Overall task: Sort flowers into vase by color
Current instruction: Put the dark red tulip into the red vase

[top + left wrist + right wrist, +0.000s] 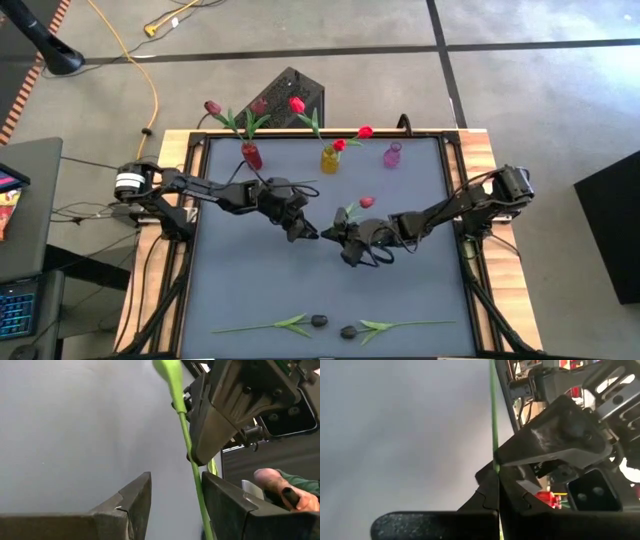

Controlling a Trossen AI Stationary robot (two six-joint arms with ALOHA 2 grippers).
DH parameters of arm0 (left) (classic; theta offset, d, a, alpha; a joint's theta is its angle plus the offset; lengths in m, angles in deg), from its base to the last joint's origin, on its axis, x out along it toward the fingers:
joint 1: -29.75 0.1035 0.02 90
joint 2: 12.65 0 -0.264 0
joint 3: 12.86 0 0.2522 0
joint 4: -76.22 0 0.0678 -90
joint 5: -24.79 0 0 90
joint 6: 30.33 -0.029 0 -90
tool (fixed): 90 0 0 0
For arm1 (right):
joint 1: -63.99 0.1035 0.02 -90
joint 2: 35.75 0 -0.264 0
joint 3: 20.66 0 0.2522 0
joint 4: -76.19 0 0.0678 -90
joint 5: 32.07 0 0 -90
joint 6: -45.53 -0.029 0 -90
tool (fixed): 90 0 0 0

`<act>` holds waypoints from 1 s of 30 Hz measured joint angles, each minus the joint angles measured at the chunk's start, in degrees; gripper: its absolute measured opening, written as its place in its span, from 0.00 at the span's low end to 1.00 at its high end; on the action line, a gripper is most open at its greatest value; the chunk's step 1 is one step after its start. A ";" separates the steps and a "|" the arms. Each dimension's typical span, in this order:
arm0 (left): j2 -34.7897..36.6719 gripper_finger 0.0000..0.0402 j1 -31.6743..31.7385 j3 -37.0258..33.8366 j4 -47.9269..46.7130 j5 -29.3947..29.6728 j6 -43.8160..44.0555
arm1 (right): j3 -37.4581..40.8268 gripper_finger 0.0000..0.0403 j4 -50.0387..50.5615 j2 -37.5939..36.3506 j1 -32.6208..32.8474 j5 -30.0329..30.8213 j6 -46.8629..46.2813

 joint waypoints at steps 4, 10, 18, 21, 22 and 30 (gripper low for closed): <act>0.04 0.40 0.07 -0.02 0.07 -0.14 1.24 | 0.00 0.05 -1.49 0.00 -0.04 -0.23 2.81; 0.04 0.40 0.09 -0.02 0.10 -2.56 2.02 | 0.00 0.05 -1.00 -0.02 -1.20 -0.51 2.83; 0.04 0.40 0.50 0.01 0.11 -4.23 2.28 | -0.02 0.05 -0.18 -0.02 -2.75 -2.76 2.89; 0.04 0.40 0.97 -0.02 0.07 -4.31 2.34 | -0.02 0.05 -0.12 -0.02 -3.70 -4.75 2.85; 0.04 0.40 1.12 -0.01 0.07 -4.40 2.35 | -0.02 0.05 -0.22 -0.02 -3.88 -4.70 2.94; 0.04 0.40 1.68 -0.02 -0.02 -5.58 4.02 | -0.02 0.05 -0.17 -0.02 -4.91 -4.74 3.24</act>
